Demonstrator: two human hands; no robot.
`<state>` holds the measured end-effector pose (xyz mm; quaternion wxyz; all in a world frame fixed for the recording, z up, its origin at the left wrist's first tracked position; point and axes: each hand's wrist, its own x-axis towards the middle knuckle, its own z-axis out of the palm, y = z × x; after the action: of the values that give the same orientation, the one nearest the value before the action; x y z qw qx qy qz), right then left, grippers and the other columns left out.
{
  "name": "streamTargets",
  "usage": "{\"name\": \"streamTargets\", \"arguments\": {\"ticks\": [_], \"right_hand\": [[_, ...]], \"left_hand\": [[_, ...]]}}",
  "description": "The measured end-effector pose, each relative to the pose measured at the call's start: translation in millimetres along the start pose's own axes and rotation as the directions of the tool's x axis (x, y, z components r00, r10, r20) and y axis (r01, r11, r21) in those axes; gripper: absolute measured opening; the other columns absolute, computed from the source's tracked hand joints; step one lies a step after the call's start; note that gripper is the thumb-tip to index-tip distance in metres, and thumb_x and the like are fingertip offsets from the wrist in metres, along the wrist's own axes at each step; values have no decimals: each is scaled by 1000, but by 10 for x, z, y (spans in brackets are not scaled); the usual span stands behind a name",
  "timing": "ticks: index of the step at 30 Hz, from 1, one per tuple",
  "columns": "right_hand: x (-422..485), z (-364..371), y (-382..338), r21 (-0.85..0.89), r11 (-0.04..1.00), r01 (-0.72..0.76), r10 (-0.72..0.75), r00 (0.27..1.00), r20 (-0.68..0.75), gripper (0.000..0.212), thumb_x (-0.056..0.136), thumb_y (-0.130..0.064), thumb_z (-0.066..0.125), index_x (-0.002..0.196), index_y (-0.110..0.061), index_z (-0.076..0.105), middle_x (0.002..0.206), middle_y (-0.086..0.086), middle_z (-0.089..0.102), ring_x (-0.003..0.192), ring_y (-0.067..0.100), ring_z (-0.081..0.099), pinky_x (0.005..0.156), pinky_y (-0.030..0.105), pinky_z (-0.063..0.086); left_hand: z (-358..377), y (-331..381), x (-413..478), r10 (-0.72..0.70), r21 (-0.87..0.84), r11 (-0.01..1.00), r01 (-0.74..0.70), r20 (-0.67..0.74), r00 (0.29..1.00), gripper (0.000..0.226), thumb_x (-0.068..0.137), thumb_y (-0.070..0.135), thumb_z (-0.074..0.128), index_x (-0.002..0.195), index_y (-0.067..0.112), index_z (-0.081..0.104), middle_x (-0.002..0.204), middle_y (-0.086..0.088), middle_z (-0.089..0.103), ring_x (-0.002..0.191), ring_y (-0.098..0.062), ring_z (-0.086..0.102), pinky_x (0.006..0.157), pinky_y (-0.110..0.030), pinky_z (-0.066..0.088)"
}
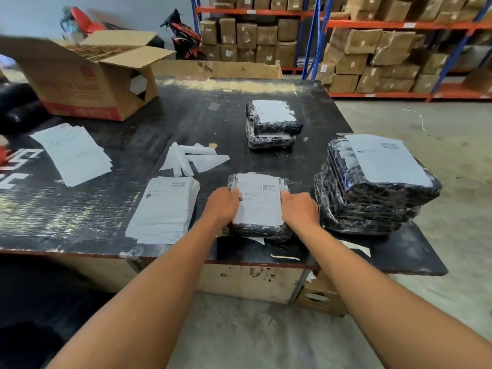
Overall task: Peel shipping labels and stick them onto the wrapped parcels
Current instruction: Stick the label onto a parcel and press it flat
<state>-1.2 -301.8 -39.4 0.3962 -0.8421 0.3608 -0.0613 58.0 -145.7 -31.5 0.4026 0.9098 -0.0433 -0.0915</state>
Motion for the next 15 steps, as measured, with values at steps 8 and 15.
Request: {"name": "streamTargets", "arguments": {"ticks": [8, 15], "right_hand": [[-135, -19, -634, -72, 963, 261, -265, 963, -47, 32, 87, -10, 45, 56, -18, 45, 80, 19, 61, 70, 26, 45, 61, 32, 36], [-532, 720, -1341, -34, 901, 432, -417, 886, 205, 31, 86, -5, 52, 81, -19, 79, 100, 4, 76, 95, 28, 68, 80, 32, 54]], "left_hand": [[-661, -59, -30, 36, 3, 999, -37, -311, 950, 41, 100, 15, 41, 61, 9, 49, 75, -11, 56, 78, -30, 53, 67, -30, 35], [-1409, -642, 72, -87, 12, 995, 102, -417, 905, 28, 83, 4, 51, 75, 11, 76, 80, -9, 72, 78, -33, 66, 75, -38, 57]]}}
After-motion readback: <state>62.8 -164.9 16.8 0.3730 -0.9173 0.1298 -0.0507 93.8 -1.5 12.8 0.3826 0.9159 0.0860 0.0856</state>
